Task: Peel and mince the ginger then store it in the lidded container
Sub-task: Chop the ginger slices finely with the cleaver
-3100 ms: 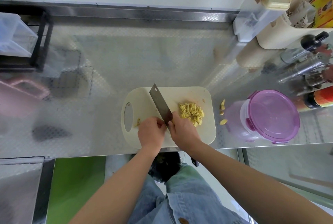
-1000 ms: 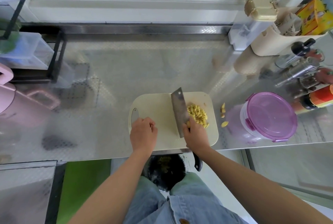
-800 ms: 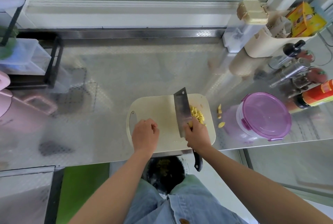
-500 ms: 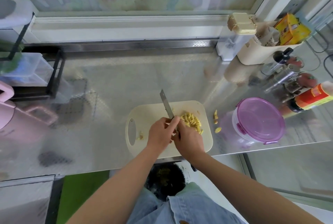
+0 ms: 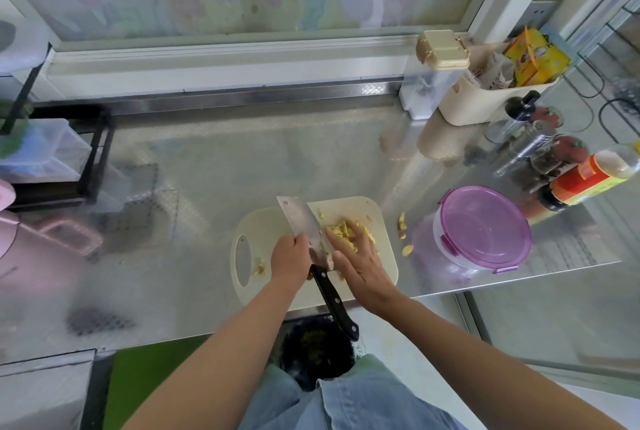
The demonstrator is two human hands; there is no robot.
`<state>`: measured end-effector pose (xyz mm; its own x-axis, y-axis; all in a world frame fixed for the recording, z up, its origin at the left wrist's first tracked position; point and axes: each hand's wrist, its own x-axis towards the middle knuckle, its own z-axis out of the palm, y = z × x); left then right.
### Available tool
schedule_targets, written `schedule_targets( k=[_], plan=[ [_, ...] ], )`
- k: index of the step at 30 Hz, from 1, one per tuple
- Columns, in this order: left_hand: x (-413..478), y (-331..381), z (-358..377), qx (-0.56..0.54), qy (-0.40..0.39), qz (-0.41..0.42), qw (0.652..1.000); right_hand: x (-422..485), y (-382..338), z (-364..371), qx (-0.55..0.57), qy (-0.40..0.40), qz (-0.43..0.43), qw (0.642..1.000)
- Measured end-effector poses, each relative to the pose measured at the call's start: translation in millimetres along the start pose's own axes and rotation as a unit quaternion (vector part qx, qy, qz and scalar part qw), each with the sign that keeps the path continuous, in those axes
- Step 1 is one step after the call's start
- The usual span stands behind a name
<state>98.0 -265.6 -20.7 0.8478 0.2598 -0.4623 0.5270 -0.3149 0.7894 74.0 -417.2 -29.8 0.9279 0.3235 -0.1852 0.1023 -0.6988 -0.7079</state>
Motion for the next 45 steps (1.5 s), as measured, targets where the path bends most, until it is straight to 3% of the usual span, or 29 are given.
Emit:
schedule_targets(
  k=[4,8,12,16,20,23,27,31,35,39,40,43,45],
  plan=[
    [-1.5,-2.8,0.6,-0.046,-0.003,-0.031,0.998,-0.1,1.1,3.4,-0.016,-0.083,0.030,0.996],
    [-4.0,-3.3,-0.2,-0.040,0.005,-0.031,0.999,3.9,5.1,4.0,-0.045,-0.048,0.101,0.993],
    [-6.5,-1.2,-0.4,-0.032,-0.001,-0.025,0.999,4.2,0.3,6.6,-0.036,-0.063,0.042,0.997],
    [-9.4,0.7,0.5,-0.027,-0.004,-0.018,0.999,9.4,0.1,3.6,-0.051,-0.048,0.096,0.993],
    [-9.4,1.2,-0.2,-0.023,-0.013,-0.006,1.000,11.9,-2.5,5.0,-0.052,-0.077,0.039,0.995],
    [-10.1,1.2,-1.2,-0.033,-0.012,-0.010,0.999,16.5,0.6,5.9,-0.061,-0.052,0.103,0.991],
    [-9.2,1.7,-3.7,-0.040,-0.007,-0.020,0.999,11.0,-2.8,7.2,-0.041,-0.075,0.014,0.996],
    [-7.4,0.6,-5.1,-0.058,0.020,-0.037,0.997,10.4,-2.7,3.3,-0.041,-0.055,0.067,0.995],
    [-3.4,-3.9,-8.0,-0.080,0.039,-0.059,0.994,3.4,-7.3,1.2,-0.022,-0.109,-0.051,0.992],
    [-1.9,-5.2,-10.5,-0.100,0.045,-0.072,0.991,7.6,3.1,2.7,-0.025,-0.078,0.069,0.994],
    [-1.0,-6.0,-10.5,-0.102,0.045,-0.073,0.991,6.4,2.4,2.1,-0.028,-0.081,0.062,0.994],
    [-1.3,-4.1,-10.2,-0.113,0.045,-0.077,0.990,3.6,-6.6,5.0,-0.025,-0.123,-0.053,0.991],
    [-1.9,-3.7,-8.6,-0.126,0.046,-0.077,0.988,5.8,-10.9,8.0,-0.021,-0.138,-0.062,0.988]
  ],
)
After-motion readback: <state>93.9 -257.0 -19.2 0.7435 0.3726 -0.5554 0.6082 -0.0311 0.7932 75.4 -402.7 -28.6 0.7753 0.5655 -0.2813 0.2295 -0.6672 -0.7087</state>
